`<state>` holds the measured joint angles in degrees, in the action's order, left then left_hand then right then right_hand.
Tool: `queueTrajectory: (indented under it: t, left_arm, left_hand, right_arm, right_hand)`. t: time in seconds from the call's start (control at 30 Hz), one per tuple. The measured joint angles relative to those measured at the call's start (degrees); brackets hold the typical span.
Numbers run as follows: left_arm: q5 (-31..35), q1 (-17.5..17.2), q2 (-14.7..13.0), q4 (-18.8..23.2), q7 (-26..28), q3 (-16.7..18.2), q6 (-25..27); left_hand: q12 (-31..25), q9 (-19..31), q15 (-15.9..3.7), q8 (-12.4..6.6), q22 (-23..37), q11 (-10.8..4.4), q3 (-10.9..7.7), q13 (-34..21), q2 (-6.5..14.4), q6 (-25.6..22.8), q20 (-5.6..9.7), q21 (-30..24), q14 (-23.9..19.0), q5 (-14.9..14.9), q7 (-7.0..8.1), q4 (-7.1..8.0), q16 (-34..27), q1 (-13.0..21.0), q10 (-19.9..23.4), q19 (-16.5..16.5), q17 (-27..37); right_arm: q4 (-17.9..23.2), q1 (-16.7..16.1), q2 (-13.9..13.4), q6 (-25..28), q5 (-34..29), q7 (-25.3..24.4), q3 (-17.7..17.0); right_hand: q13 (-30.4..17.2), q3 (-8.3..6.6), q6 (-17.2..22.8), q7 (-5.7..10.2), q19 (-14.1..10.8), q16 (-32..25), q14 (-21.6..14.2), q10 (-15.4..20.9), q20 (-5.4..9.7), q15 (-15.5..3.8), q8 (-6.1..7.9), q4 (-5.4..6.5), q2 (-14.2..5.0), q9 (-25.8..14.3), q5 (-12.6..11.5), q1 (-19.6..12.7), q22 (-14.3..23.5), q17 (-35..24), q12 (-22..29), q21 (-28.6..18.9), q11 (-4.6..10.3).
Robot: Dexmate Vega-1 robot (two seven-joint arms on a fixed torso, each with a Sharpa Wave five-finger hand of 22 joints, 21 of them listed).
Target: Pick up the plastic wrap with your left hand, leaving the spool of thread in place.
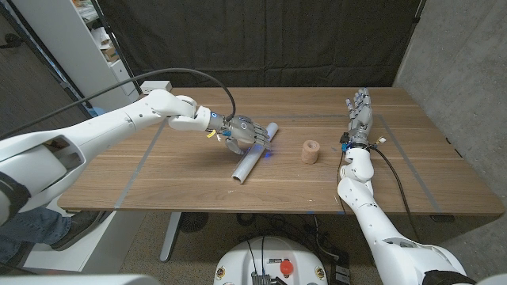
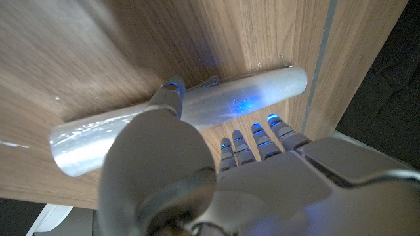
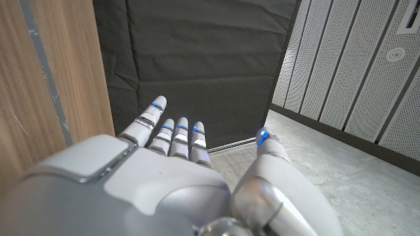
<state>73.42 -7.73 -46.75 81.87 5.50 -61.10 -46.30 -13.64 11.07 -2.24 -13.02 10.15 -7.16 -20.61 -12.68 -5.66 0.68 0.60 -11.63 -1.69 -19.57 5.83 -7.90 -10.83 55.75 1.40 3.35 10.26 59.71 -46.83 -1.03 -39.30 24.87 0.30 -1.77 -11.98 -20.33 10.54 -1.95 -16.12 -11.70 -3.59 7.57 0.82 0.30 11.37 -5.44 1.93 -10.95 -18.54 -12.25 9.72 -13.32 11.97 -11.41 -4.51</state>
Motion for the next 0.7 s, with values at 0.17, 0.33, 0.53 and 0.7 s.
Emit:
queueTrajectory:
  t: [0.17,0.33,0.53,0.7]
  left_arm:
    - [0.26,0.16,0.18,-0.16,-0.10,-0.46,0.13]
    - [0.54,0.34,0.32,-0.36,-0.08,-0.85,0.13]
    - [0.55,0.37,0.34,-0.40,-0.23,-1.13,0.17]
    - [0.37,0.24,0.24,-0.26,-0.52,-1.23,0.18]
  left_hand:
    - [0.00,0.00,0.28,-0.22,0.00,0.31,0.25,0.00,0.24,-0.61,0.00,0.00,-0.28,0.00,0.42,-0.25,0.00,0.24,0.31,0.00,0.00]
    - [0.00,0.00,0.05,-0.53,0.00,0.18,0.48,0.01,0.46,-1.52,0.00,0.00,-0.51,0.00,0.53,-0.02,0.00,0.46,1.25,0.00,0.00]
    - [-0.45,-0.01,0.16,-0.78,0.00,0.00,0.56,0.01,0.69,-2.52,0.00,0.00,-0.98,0.00,0.91,-0.09,0.00,0.69,2.05,0.00,-0.09]
    - [-0.51,-0.01,0.13,-1.12,0.00,-0.06,0.71,-0.07,1.09,-3.61,0.11,0.00,-1.56,0.00,1.35,-0.25,0.00,1.09,2.92,0.11,-0.15]
  right_arm:
    - [-0.41,0.26,0.10,-0.24,0.16,0.18,-0.18]
    - [-0.83,0.48,0.21,-0.40,0.40,0.32,-0.42]
    - [-1.15,0.61,0.28,-0.52,0.64,0.70,-0.67]
    - [-1.43,0.69,0.40,-0.61,0.88,1.03,-0.92]
  right_hand:
    - [0.00,0.00,0.00,0.00,0.21,0.00,0.00,0.00,-0.22,0.00,0.00,0.00,0.00,0.00,0.00,0.00,0.00,0.00,0.00,0.00,0.00]
    - [0.00,0.00,0.00,0.00,0.43,0.00,0.00,0.00,-0.42,0.00,0.00,0.00,0.00,0.00,0.00,0.00,0.00,0.00,0.00,0.00,0.00]
    - [-0.01,0.17,0.00,0.00,0.42,0.00,0.00,0.00,-0.42,0.00,0.00,-0.17,0.00,0.00,0.00,0.00,0.00,0.25,0.00,0.00,0.00]
    - [-0.01,0.24,0.00,0.00,0.42,0.00,0.00,0.00,-0.42,0.00,0.00,-0.24,0.00,0.00,0.00,0.00,0.00,0.28,0.00,0.00,0.00]
